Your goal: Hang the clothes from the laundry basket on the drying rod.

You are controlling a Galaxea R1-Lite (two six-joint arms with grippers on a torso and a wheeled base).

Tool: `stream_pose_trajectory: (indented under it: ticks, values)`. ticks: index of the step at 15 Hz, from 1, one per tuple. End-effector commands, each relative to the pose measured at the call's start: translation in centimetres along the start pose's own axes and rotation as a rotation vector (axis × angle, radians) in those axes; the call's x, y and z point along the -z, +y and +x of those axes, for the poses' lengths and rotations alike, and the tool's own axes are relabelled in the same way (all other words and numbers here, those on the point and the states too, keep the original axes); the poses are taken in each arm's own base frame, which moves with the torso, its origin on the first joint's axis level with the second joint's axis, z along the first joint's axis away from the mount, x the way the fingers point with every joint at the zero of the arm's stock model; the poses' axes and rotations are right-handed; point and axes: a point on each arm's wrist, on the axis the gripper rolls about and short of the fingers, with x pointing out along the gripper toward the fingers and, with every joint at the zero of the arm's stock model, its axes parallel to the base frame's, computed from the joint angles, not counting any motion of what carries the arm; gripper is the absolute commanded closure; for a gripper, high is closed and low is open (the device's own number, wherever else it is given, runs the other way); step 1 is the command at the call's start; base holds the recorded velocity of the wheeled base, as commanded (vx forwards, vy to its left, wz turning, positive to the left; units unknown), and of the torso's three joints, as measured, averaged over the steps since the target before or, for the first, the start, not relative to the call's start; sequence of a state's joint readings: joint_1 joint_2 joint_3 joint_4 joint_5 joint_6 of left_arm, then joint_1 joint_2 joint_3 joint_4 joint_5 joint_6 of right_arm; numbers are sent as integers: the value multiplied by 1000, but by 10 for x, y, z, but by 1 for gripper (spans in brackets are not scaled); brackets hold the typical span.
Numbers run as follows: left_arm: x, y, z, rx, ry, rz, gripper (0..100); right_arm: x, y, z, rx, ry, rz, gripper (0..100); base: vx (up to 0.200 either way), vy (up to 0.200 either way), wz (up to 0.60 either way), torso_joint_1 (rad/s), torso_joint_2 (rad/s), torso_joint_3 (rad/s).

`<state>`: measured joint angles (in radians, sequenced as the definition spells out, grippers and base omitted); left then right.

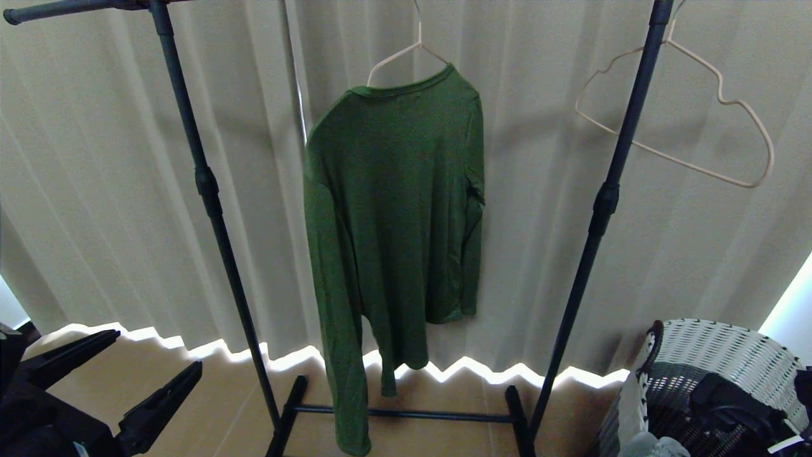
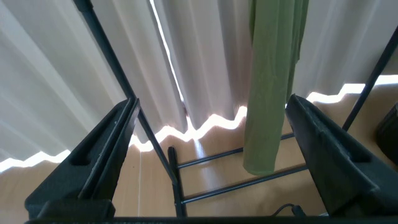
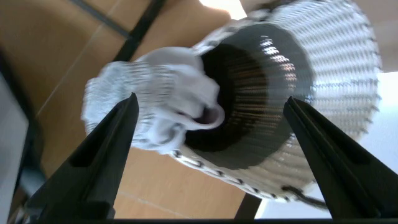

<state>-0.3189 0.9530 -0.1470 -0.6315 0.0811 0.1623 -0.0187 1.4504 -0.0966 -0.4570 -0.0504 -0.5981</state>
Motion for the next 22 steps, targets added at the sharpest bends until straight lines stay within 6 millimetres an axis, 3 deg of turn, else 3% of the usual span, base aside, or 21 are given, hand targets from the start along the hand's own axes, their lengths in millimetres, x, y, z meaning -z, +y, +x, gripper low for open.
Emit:
stream_pose_trajectory:
  ticks: [1, 7, 10, 18, 19, 22]
  values:
    - [0, 0, 0, 0, -1, 0, 0, -1, 5, 7, -45, 30, -26, 0, 0, 0, 0, 0, 0, 0]
    - [0, 0, 0, 0, -1, 0, 0, -4, 13, 22, -106, 91, -75, 0, 0, 0, 0, 0, 0, 0]
    - [0, 0, 0, 0, -1, 0, 0, -5, 10, 37, -8, 176, -79, 0, 0, 0, 0, 0, 0, 0]
    - [0, 0, -1, -1, -4, 0, 0, -12, 7, 67, 85, 162, -74, 0, 0, 0, 0, 0, 0, 0]
    - [0, 0, -1, -1, -4, 0, 0, -13, 7, 68, 92, 162, -74, 100, 0, 0, 0, 0, 0, 0]
    - [1, 0, 0, 0, 2, 0, 0, -15, 5, 69, 112, 135, -65, 100, 0, 0, 0, 0, 0, 0]
